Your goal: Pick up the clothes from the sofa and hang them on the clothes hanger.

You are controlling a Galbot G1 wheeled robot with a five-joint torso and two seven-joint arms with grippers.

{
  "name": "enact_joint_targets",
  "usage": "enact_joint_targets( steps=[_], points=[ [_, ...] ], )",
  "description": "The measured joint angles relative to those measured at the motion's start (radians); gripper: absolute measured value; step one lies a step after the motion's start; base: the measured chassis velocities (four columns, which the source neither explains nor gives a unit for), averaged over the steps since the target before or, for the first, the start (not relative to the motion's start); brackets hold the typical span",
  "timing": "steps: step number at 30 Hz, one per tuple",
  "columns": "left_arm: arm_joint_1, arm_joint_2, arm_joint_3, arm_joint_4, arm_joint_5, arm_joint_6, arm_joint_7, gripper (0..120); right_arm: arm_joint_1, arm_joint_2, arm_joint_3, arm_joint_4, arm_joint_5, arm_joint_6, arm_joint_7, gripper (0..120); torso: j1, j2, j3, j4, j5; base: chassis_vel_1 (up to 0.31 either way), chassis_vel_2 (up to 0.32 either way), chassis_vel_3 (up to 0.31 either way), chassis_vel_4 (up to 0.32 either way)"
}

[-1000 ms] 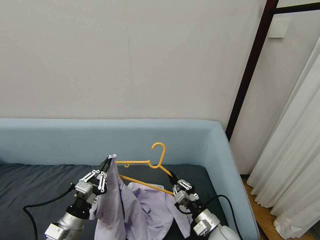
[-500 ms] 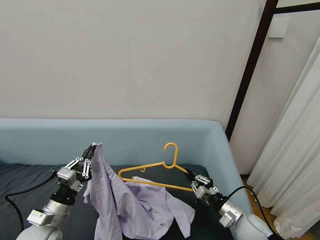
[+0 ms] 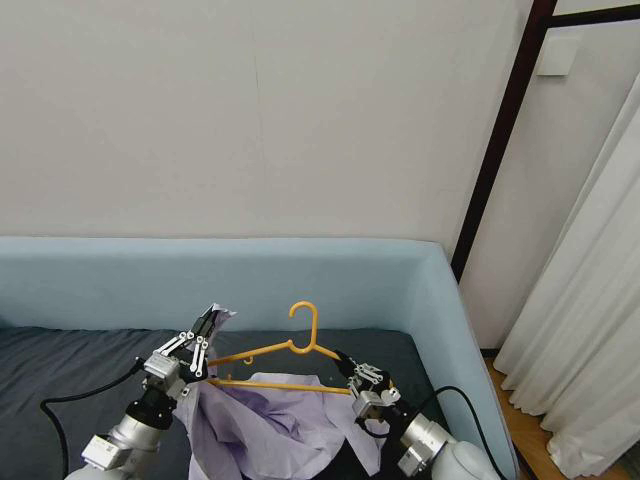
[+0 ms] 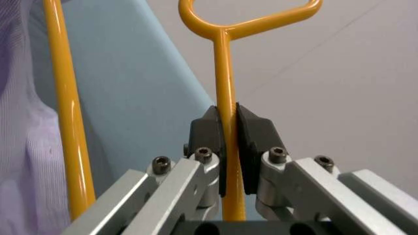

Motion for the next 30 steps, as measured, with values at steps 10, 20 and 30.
enact_joint_targets(
  steps=[10,20,30],
  points=[
    [-0.007,-0.046,0.010,0.022,0.050,-0.018,-0.011,0,0.010,0.000,-0.020,0.014,0.067,-0.058,0.052,5,0.000,0.000,0.000,0.0000,0.0000,0.000,0.000,0.000,0.000],
    [-0.064,-0.037,-0.037,0.059,0.016,-0.007,-0.096,0,-0.055,-0.044,-0.006,0.063,0.006,-0.088,0.080,5,0.000,0.000,0.000,-0.0001,0.0001,0.000,0.000,0.000,0.000],
    [-0.069,-0.036,-0.049,0.040,-0.022,0.017,-0.129,0,-0.155,-0.085,-0.008,0.165,-0.115,-0.110,0.147,5,0.000,0.000,0.000,-0.0001,0.0000,0.000,0.000,0.000,0.000]
  ],
)
